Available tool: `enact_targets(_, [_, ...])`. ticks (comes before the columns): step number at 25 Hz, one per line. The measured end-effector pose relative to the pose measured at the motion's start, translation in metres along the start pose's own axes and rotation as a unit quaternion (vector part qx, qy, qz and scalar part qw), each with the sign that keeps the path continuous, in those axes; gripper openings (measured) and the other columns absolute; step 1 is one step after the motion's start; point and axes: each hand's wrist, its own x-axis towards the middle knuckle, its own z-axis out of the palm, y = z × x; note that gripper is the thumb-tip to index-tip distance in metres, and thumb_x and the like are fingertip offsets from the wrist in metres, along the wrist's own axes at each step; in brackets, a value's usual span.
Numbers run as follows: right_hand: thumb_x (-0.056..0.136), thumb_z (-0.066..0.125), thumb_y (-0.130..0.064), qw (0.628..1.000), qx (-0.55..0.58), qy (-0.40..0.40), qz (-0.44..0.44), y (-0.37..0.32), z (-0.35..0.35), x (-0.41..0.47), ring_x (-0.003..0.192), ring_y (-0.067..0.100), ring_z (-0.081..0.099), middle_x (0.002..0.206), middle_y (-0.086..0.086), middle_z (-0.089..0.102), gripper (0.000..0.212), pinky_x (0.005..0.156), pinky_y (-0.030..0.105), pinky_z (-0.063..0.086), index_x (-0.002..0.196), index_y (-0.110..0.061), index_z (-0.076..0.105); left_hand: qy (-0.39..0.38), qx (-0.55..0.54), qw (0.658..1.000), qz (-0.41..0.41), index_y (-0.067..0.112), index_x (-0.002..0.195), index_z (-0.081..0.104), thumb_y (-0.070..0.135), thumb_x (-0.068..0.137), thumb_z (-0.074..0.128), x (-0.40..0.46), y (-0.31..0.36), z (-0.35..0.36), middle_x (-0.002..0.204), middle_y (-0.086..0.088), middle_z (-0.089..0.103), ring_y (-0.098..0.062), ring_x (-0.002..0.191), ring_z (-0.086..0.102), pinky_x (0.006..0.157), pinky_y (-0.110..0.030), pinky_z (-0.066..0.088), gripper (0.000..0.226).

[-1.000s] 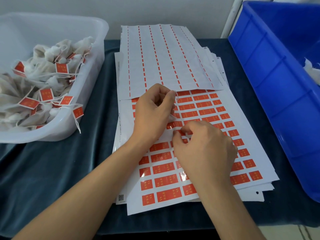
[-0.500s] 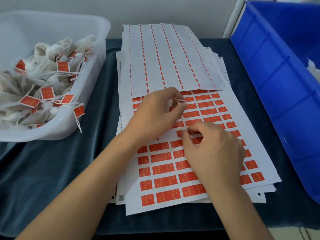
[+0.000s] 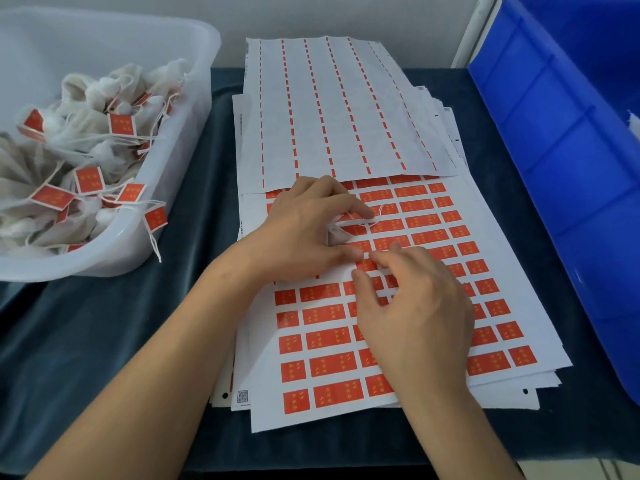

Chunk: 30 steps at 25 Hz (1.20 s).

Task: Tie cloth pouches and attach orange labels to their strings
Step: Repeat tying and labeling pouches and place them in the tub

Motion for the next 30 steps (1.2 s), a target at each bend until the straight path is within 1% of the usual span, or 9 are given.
enact_targets(4, [0.088, 0.07, -0.05, 1.0, -0.01, -0.001, 0.006, -0.001, 0.001, 0.001, 0.096, 0.015, 0.071, 0.111, -0.003, 0.075, 0.041, 0.079, 0.024, 0.04, 0.118, -0.022, 0.075, 0.006, 0.007, 1.0, 0.026, 0.049, 0.13, 0.066, 0.052, 0.093, 0.071, -0.002, -0.003, 0.003, 0.135, 0.02, 0.046, -0.01, 0.129, 0.034, 0.11, -0.034, 0.029, 0.038])
enact_targets(9, [0.089, 0.071, -0.049, 1.0, -0.013, 0.0, 0.0, -0.002, 0.0, 0.002, 0.092, 0.014, 0.072, 0.109, -0.004, 0.076, 0.039, 0.077, 0.022, 0.041, 0.118, -0.023, 0.076, 0.007, 0.028, 0.999, 0.039, 0.048, 0.125, 0.071, 0.051, 0.094, 0.069, -0.002, -0.003, 0.001, 0.134, 0.019, 0.048, -0.008, 0.121, 0.036, 0.105, -0.032, 0.033, 0.031])
enact_targets(11, [0.088, 0.072, -0.049, 1.0, -0.003, 0.0, -0.004, 0.0, -0.002, 0.003, 0.087, 0.01, 0.069, 0.106, -0.006, 0.076, 0.037, 0.076, 0.019, 0.04, 0.116, -0.024, 0.076, 0.018, 0.028, 0.998, 0.052, 0.046, 0.12, 0.074, 0.049, 0.095, 0.07, -0.002, -0.003, 0.001, 0.133, 0.019, 0.051, -0.007, 0.119, 0.036, 0.101, -0.03, 0.029, 0.026])
enact_targets(14, [0.087, 0.074, -0.046, 1.0, 0.008, -0.005, -0.012, 0.004, -0.005, 0.008, 0.077, 0.002, 0.057, 0.101, -0.009, 0.075, 0.03, 0.07, 0.009, 0.03, 0.109, -0.027, 0.076, 0.038, 0.02, 0.997, 0.063, 0.042, 0.109, 0.077, 0.045, 0.094, 0.073, -0.003, -0.002, 0.001, 0.131, 0.018, 0.057, -0.006, 0.116, 0.037, 0.099, -0.03, 0.028, 0.016])
enact_targets(17, [0.087, 0.075, -0.044, 1.0, 0.001, -0.014, -0.018, 0.006, -0.008, 0.013, 0.073, 0.002, 0.055, 0.097, -0.01, 0.075, 0.024, 0.068, 0.007, 0.029, 0.105, -0.028, 0.076, 0.044, 0.019, 0.997, 0.065, 0.039, 0.104, 0.077, 0.043, 0.094, 0.074, -0.001, -0.001, 0.001, 0.128, 0.017, 0.059, -0.006, 0.112, 0.038, 0.097, -0.03, 0.028, 0.011])
enact_targets(21, [0.088, 0.07, -0.046, 0.999, -0.011, -0.023, -0.024, 0.007, -0.01, 0.016, 0.072, 0.002, 0.054, 0.097, -0.011, 0.075, 0.023, 0.069, 0.008, 0.029, 0.105, -0.03, 0.075, 0.043, 0.011, 0.997, 0.063, 0.04, 0.105, 0.076, 0.043, 0.095, 0.073, -0.002, -0.001, 0.0, 0.126, 0.017, 0.059, -0.005, 0.112, 0.038, 0.099, -0.031, 0.033, 0.011])
enact_targets(25, [0.089, 0.067, -0.047, 1.0, -0.016, -0.016, -0.02, 0.005, -0.01, 0.015, 0.07, 0.003, 0.055, 0.092, -0.011, 0.073, 0.023, 0.067, 0.016, 0.04, 0.103, -0.03, 0.075, 0.049, 0.0, 0.997, 0.066, 0.042, 0.111, 0.074, 0.048, 0.095, 0.071, -0.004, 0.001, -0.005, 0.125, 0.018, 0.062, -0.006, 0.117, 0.047, 0.103, -0.035, 0.043, 0.017])
enact_targets(27, [0.089, 0.063, -0.047, 1.0, -0.009, -0.006, -0.023, 0.002, -0.01, 0.014, 0.067, 0.004, 0.054, 0.087, -0.011, 0.072, 0.025, 0.064, 0.014, 0.038, 0.1, -0.028, 0.075, 0.071, 0.002, 0.995, 0.073, 0.042, 0.114, 0.073, 0.048, 0.095, 0.071, -0.006, 0.003, -0.006, 0.124, 0.017, 0.064, -0.006, 0.118, 0.05, 0.102, -0.032, 0.046, 0.02])
enact_targets(30, [0.086, 0.054, -0.049, 1.0, -0.006, -0.002, -0.02, -0.002, -0.012, 0.014, 0.064, 0.004, 0.052, 0.085, -0.009, 0.072, 0.034, 0.064, 0.017, 0.04, 0.099, -0.027, 0.075, 0.079, -0.004, 0.995, 0.058, 0.042, 0.118, 0.072, 0.046, 0.095, 0.071, -0.009, 0.006, -0.009, 0.127, 0.017, 0.063, -0.003, 0.117, 0.05, 0.099, -0.026, 0.048, 0.023])
